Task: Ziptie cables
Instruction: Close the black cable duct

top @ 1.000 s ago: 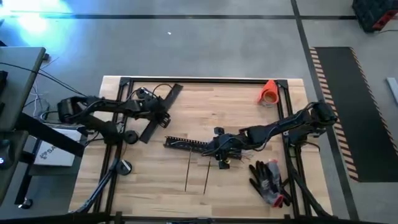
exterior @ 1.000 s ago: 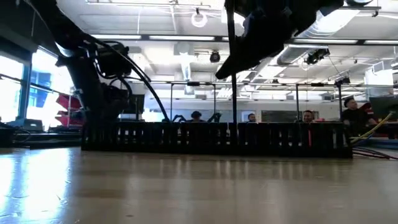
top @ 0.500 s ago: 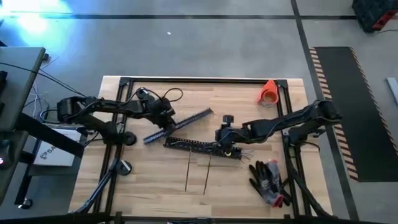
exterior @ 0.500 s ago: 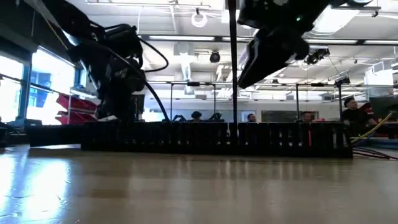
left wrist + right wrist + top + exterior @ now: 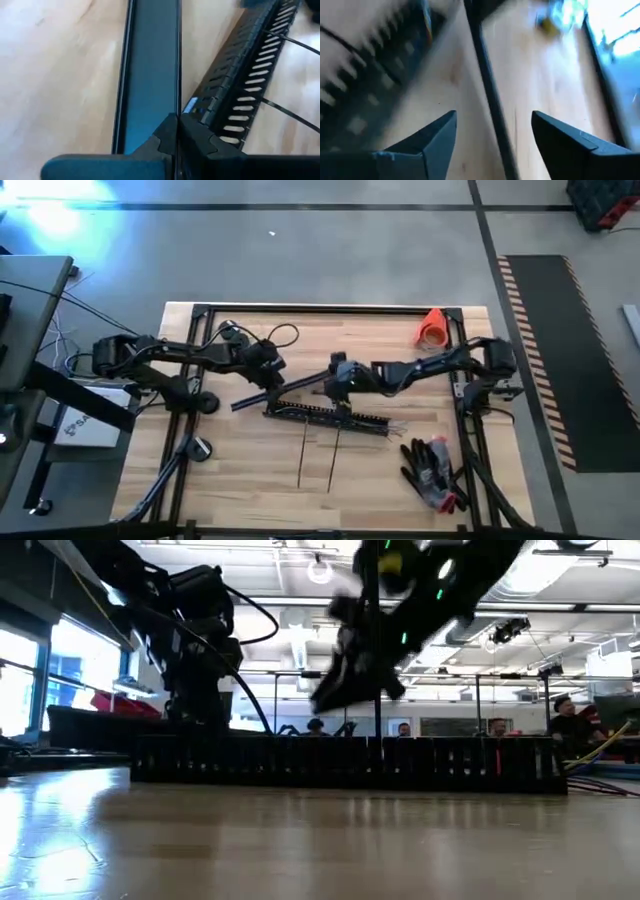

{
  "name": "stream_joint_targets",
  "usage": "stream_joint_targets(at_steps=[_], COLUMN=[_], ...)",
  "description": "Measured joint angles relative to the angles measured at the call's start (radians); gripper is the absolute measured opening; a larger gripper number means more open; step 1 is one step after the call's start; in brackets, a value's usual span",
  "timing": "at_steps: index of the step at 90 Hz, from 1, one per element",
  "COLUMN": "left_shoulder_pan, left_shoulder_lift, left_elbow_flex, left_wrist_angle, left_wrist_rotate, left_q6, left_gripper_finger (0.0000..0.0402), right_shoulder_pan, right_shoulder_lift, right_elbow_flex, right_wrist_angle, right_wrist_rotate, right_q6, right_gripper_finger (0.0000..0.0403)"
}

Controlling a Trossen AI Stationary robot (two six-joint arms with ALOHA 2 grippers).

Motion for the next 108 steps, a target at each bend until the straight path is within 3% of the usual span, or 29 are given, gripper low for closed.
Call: stream_joint_targets(at_steps=[25,37,45,49,66,79,94,108], left_shoulder_pan=[-0.004,-0.012,-0.021,-0.022,-0.043,-0.112,-0.242,-0.378], left_shoulder_lift=[0.003,0.003,0.002,0.000,-0.039,-0.080,-0.156,-0.265], left_elbow_flex=[0.000,0.001,0.002,0.009,0.127,0.208,0.222,0.134], left_wrist_angle=[0.018,0.038,0.053,0.045,-0.105,-0.328,-0.507,-0.480], left_wrist_rotate=[0.000,-0.009,-0.076,-0.107,-0.133,-0.381,-0.607,-0.666], left_q6=[0.004,0.012,0.059,0.095,0.264,0.366,0.273,0.113], left_gripper_finger=[0.0000,0.0000,0.0000,0.0000,0.0003,0.0010,0.0012,0.0022], right_shoulder_pan=[-0.095,-0.119,-0.140,-0.147,-0.149,-0.150,-0.102,-0.026], right_shoulder_lift=[0.098,0.110,0.109,0.108,0.046,-0.088,-0.234,-0.360], right_elbow_flex=[0.017,0.038,0.066,0.080,0.139,0.153,0.074,-0.015], right_wrist_angle=[0.032,-0.009,-0.090,-0.135,-0.421,-0.626,-0.725,-0.729], right_wrist_rotate=[-0.045,-0.091,-0.148,-0.175,-0.244,-0.374,-0.415,-0.440], right_q6=[-0.029,0.024,0.109,0.128,0.306,0.481,0.619,0.737], right_gripper_finger=[0.0196,0.0116,0.0040,0.0020,0.0004,0.0002,0.0002,0.0001])
